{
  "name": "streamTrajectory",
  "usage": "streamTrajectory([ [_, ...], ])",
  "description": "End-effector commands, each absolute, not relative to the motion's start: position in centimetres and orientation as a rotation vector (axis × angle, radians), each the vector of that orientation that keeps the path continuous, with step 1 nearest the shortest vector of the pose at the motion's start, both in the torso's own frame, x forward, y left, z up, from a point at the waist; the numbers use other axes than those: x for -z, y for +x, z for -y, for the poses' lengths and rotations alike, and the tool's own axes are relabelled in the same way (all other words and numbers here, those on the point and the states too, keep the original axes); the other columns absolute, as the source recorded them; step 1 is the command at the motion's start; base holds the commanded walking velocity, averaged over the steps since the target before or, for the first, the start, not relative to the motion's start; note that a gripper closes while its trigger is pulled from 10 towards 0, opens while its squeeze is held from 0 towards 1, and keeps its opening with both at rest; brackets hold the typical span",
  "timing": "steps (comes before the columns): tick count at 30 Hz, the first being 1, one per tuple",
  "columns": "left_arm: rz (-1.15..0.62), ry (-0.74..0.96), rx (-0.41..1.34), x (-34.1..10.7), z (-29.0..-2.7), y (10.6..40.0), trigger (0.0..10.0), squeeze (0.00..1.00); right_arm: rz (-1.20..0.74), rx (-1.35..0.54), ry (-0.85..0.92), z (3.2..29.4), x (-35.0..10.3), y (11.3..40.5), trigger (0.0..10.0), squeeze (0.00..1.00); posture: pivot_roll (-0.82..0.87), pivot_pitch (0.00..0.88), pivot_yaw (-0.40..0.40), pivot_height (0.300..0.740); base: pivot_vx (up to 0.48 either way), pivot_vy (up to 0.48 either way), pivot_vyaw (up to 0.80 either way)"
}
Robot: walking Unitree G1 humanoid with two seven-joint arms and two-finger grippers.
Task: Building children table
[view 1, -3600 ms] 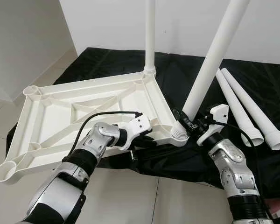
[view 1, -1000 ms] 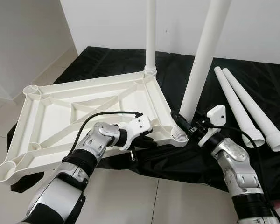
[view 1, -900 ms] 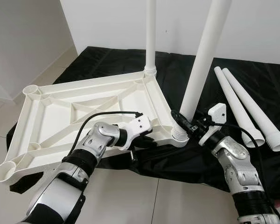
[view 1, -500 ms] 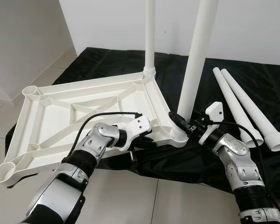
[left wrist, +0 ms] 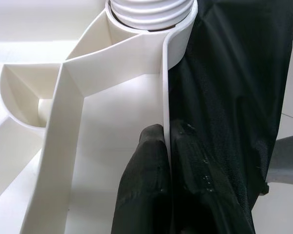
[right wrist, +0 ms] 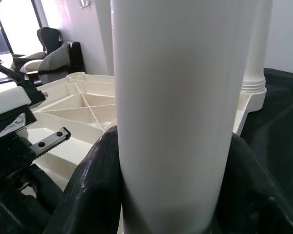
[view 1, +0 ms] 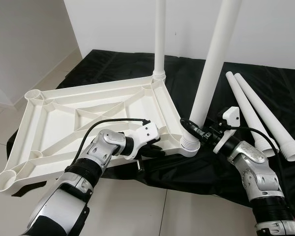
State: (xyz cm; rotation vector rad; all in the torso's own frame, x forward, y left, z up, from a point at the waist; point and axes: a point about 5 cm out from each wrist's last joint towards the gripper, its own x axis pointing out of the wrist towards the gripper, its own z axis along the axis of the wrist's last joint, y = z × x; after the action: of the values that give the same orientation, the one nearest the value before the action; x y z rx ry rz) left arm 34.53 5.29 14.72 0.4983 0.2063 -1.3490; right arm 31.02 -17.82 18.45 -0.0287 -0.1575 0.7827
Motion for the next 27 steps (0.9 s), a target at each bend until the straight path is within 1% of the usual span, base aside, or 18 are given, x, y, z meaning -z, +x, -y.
streamTrajectory([
  [1, -0.204, 0.480, 1.324, -14.6, -5.6, 34.6, 10.0, 0.00, 0.005, -0.873, 0.020, 16.7, -15.3, 30.1, 10.0, 0.00, -0.17, 0.102, 0.092, 0.740, 0.000, 0.000, 0.00],
  [6, -0.203, 0.481, 1.323, -14.6, -5.5, 34.6, 10.0, 0.00, 0.001, -0.845, -0.016, 17.1, -15.1, 30.2, 10.0, 0.00, -0.17, 0.103, 0.093, 0.740, 0.000, 0.000, 0.00],
  [17, -0.203, 0.481, 1.323, -14.6, -5.5, 34.6, 10.0, 0.00, 0.001, -0.845, -0.016, 17.1, -15.1, 30.2, 10.0, 0.00, -0.17, 0.103, 0.093, 0.740, 0.000, 0.000, 0.00],
  [18, -0.202, 0.481, 1.323, -14.6, -5.5, 34.6, 10.0, 0.00, 0.002, -0.829, -0.028, 17.2, -15.1, 30.3, 10.0, 0.00, -0.17, 0.103, 0.093, 0.740, 0.000, 0.000, 0.00],
  [19, -0.200, 0.478, 1.321, -14.6, -5.5, 34.6, 10.0, 0.00, 0.002, -0.770, -0.055, 17.6, -14.9, 30.8, 10.0, 0.00, -0.17, 0.110, 0.089, 0.740, 0.000, 0.000, 0.00],
  [21, -0.200, 0.478, 1.321, -14.6, -5.5, 34.6, 10.0, 0.00, 0.002, -0.770, -0.055, 17.6, -14.9, 30.8, 10.0, 0.00, -0.17, 0.110, 0.089, 0.740, 0.000, 0.000, 0.00],
  [23, -0.199, 0.475, 1.317, -14.6, -5.6, 34.5, 10.0, 0.00, 0.004, -0.688, -0.080, 18.2, -14.8, 31.5, 10.0, 0.00, -0.16, 0.114, 0.088, 0.740, 0.000, 0.000, 0.00],
  [27, -0.198, 0.473, 1.314, -14.6, -5.7, 34.5, 10.0, 0.00, -0.003, -0.647, -0.106, 18.6, -14.7, 31.8, 10.0, 0.00, -0.16, 0.114, 0.088, 0.740, 0.000, 0.000, 0.00],
])
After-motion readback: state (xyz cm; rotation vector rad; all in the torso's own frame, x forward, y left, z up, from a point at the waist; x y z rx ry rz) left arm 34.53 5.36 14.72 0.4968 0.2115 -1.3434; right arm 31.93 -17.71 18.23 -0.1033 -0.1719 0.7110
